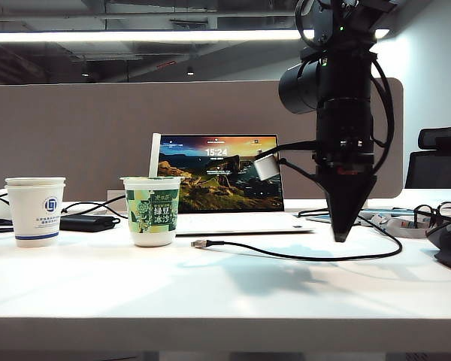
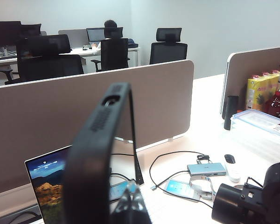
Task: Pick up the black phone, pick up the charger plug, insert the charger plug into the phone's charging port, and finally place the connected phone back on the desk.
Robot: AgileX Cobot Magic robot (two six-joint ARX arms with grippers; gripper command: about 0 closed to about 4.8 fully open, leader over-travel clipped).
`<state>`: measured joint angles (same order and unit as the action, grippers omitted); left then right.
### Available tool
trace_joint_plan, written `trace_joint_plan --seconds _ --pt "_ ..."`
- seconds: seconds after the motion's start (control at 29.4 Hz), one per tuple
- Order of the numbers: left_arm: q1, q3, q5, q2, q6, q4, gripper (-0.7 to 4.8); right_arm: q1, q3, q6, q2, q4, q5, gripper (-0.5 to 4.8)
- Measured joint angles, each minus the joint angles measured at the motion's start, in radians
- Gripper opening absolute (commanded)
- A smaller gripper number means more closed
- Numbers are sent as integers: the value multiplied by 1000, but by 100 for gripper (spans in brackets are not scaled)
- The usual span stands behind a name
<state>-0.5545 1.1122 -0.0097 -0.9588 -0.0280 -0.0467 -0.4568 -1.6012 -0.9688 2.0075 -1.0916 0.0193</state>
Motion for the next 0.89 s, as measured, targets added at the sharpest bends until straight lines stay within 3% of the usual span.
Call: trace_joint_plan --seconds 0.14,0.2,0.27,0.51,0.89 --pt "0 0 0 0 0 3 -6 0 0 75 0 2 71 168" --pt "0 0 0 0 0 4 -6 0 2 154 0 30 171 250" --pt "0 0 0 0 0 4 -6 -1 2 218 0 71 244 289" --pt "0 0 0 0 0 4 -6 -3 2 445 0 257 318 268" --pt "0 0 1 1 24 5 -6 -65 2 476 19 444 290 269"
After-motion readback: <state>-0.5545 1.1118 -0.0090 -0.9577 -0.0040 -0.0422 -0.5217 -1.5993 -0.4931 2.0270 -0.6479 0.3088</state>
